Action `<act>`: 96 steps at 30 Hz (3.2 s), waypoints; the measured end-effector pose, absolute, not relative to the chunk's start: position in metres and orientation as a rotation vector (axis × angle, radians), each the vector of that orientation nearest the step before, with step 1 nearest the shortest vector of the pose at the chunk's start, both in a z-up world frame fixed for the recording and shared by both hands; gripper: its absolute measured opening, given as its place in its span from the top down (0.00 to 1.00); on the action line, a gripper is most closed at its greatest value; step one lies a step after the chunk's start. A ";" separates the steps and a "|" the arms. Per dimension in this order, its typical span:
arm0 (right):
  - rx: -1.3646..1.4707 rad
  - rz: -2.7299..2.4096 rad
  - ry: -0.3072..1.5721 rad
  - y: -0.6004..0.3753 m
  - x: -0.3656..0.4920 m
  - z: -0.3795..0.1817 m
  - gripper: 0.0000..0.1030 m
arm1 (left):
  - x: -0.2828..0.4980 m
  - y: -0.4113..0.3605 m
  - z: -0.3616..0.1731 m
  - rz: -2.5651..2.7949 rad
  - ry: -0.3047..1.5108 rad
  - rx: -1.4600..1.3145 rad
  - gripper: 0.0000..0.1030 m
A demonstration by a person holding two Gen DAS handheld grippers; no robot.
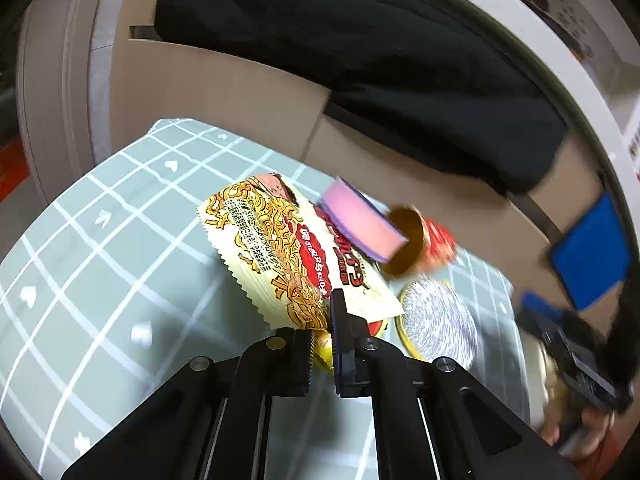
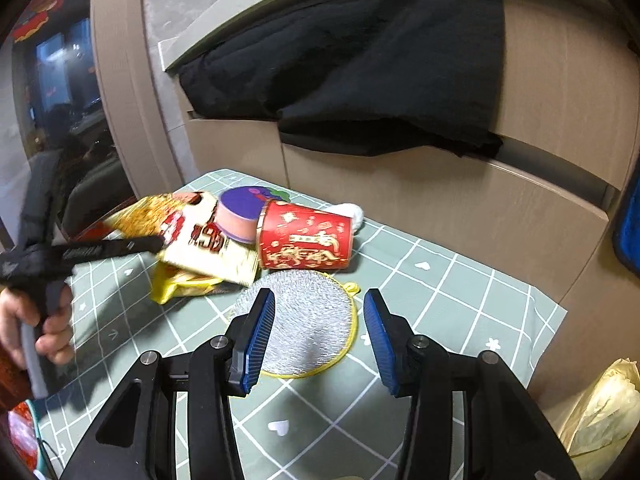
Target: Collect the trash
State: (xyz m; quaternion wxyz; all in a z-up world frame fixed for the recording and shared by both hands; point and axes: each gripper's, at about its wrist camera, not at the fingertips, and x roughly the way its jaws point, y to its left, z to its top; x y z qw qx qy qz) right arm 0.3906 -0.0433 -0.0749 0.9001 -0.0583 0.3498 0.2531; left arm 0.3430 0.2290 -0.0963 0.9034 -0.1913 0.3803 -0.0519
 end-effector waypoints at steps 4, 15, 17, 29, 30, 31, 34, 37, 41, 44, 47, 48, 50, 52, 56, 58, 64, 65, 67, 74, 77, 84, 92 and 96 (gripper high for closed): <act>-0.134 0.536 0.733 -0.033 0.388 -0.076 0.58 | 0.306 0.222 -0.092 -0.134 0.799 -0.360 0.93; -0.164 0.606 0.804 -0.002 0.376 -0.085 0.58 | 0.257 0.237 -0.089 -0.193 0.802 -0.407 0.89; -0.170 0.618 0.825 0.000 0.372 -0.090 0.58 | 0.252 0.239 -0.087 -0.172 0.783 -0.409 0.73; -0.222 0.615 0.823 0.008 0.351 -0.096 0.58 | 0.284 0.278 -0.095 0.065 0.757 -0.588 0.57; -0.229 0.619 0.823 0.008 0.349 -0.096 0.58 | 0.289 0.279 -0.096 0.077 0.755 -0.581 0.58; -0.230 0.626 0.826 0.009 0.349 -0.097 0.58 | 0.292 0.280 -0.096 0.085 0.747 -0.573 0.69; -0.196 0.675 0.853 0.011 0.346 -0.096 0.58 | 0.296 0.281 -0.088 0.075 0.723 -0.544 0.86; -0.191 0.721 0.859 0.020 0.342 -0.095 0.58 | 0.286 0.282 -0.067 0.043 0.643 -0.516 0.92; -0.234 0.775 0.849 0.041 0.335 -0.094 0.58 | 0.266 0.287 -0.030 0.039 0.515 -0.489 0.93; -0.240 0.812 0.866 0.057 0.331 -0.097 0.58 | 0.254 0.296 -0.010 0.047 0.450 -0.491 0.93; -0.263 0.857 0.872 0.072 0.324 -0.099 0.58 | 0.241 0.303 -0.001 0.104 0.403 -0.452 0.94; -0.278 0.867 0.867 0.077 0.320 -0.099 0.58 | 0.236 0.306 0.000 0.128 0.389 -0.441 0.94; -0.298 0.886 0.867 0.086 0.315 -0.100 0.58 | 0.228 0.311 -0.003 0.156 0.386 -0.430 0.93; -0.296 0.902 0.879 0.094 0.312 -0.101 0.58 | 0.224 0.317 -0.009 0.166 0.403 -0.434 0.93; -0.276 0.901 0.904 0.106 0.316 -0.110 0.58 | 0.213 0.325 -0.023 0.190 0.423 -0.439 0.94; -0.254 0.899 0.926 0.112 0.321 -0.118 0.58 | 0.209 0.327 -0.029 0.205 0.427 -0.432 0.93; -0.256 0.894 0.974 0.128 0.327 -0.136 0.57 | 0.204 0.328 -0.042 0.217 0.441 -0.411 0.93; -0.275 0.897 0.963 0.130 0.325 -0.136 0.61 | 0.205 0.327 -0.042 0.217 0.444 -0.411 0.93; -0.333 0.888 0.947 0.133 0.319 -0.135 0.85 | 0.205 0.325 -0.044 0.215 0.450 -0.411 0.94; -0.347 0.872 0.889 0.104 0.306 -0.112 0.96 | 0.206 0.308 -0.037 0.172 0.458 -0.402 0.94; -0.265 0.885 0.913 0.086 0.307 -0.103 0.91 | 0.205 0.301 -0.030 0.164 0.448 -0.389 0.94; -0.152 0.933 0.989 0.084 0.292 -0.107 0.56 | 0.189 0.297 -0.026 0.180 0.443 -0.360 0.93; -0.196 0.866 1.030 0.116 0.301 -0.137 0.56 | 0.169 0.314 -0.039 0.221 0.451 -0.399 0.93; -0.206 0.828 0.999 0.124 0.300 -0.140 0.56 | 0.165 0.321 -0.046 0.228 0.458 -0.420 0.93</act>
